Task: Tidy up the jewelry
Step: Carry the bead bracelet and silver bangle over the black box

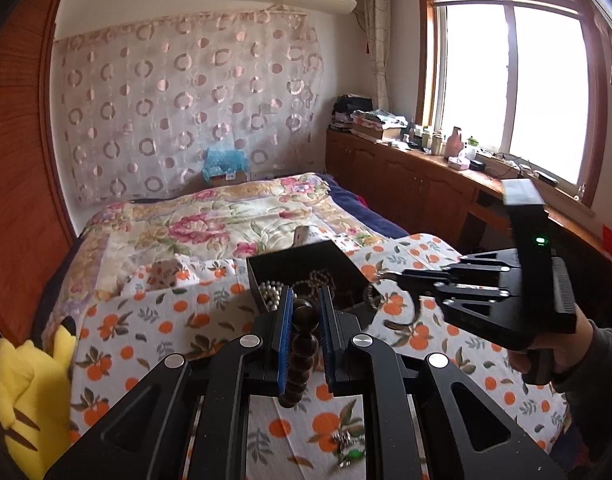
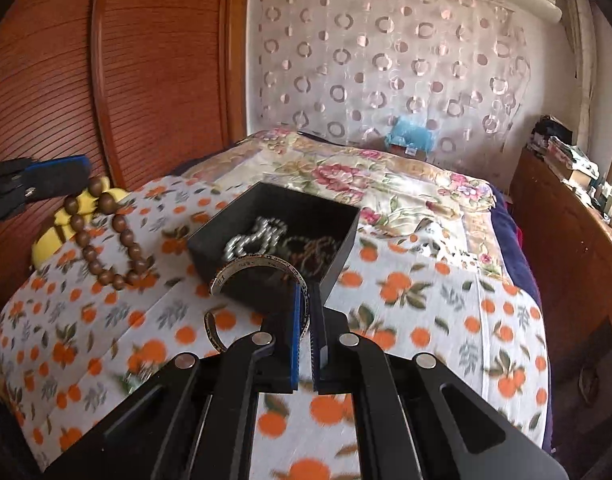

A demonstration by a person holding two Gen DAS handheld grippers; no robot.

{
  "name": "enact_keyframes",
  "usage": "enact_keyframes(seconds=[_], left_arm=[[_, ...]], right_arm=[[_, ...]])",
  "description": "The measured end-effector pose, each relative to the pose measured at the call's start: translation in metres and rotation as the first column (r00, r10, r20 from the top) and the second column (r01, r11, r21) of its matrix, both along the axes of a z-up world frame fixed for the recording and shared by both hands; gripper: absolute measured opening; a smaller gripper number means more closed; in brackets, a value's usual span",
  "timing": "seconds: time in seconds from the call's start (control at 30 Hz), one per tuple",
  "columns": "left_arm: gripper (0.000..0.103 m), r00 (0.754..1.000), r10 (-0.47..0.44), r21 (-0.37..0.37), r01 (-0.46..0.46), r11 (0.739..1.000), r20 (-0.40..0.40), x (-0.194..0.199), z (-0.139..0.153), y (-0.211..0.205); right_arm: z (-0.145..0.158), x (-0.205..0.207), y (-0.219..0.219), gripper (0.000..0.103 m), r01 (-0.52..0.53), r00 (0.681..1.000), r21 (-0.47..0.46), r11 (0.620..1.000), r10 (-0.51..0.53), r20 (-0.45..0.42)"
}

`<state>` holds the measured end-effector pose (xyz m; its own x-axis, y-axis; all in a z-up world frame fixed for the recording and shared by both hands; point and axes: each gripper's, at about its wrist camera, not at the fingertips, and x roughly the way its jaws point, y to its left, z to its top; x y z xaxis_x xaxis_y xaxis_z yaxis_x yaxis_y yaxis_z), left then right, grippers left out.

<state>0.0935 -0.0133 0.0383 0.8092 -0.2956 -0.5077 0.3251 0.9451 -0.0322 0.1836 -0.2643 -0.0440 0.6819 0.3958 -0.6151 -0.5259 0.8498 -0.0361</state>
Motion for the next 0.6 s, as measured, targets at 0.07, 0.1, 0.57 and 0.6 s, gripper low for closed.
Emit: enact_keyframes(seconds=[0.07,0.1,0.57,0.6], left_arm=[[0.012,1.0,0.0,0.006,0.0,1.0,0.005,0.005,0.003,-0.003],[0.012,1.0,0.0,0.009,0.0,1.0,0.006,0.008,0.004,-0.004],[0.012,1.0,0.022,0.062,-0.023,0.998,0.01,0.049,0.016,-0.02],[0.012,1.0,0.025,0.067,-0.026,0.997,0.01,0.052,0.017,-0.021]], right_arm=[[-0.001,0.012,0.002,0.005,0.01,1.0,0.004,1.0,-0.01,-0.004],[-0.002,0.017,0.003,0.005,0.014,1.0,0.003,1.0,-0.014,-0.004],[-0.012,0.065,0.015,0.005,0.063,0.998,-0.001,0.998,-0.063,-0.025],[-0.013,0.067,0.015,0.005,0.064,0.997,0.005,0.998,-0.064,-0.032]])
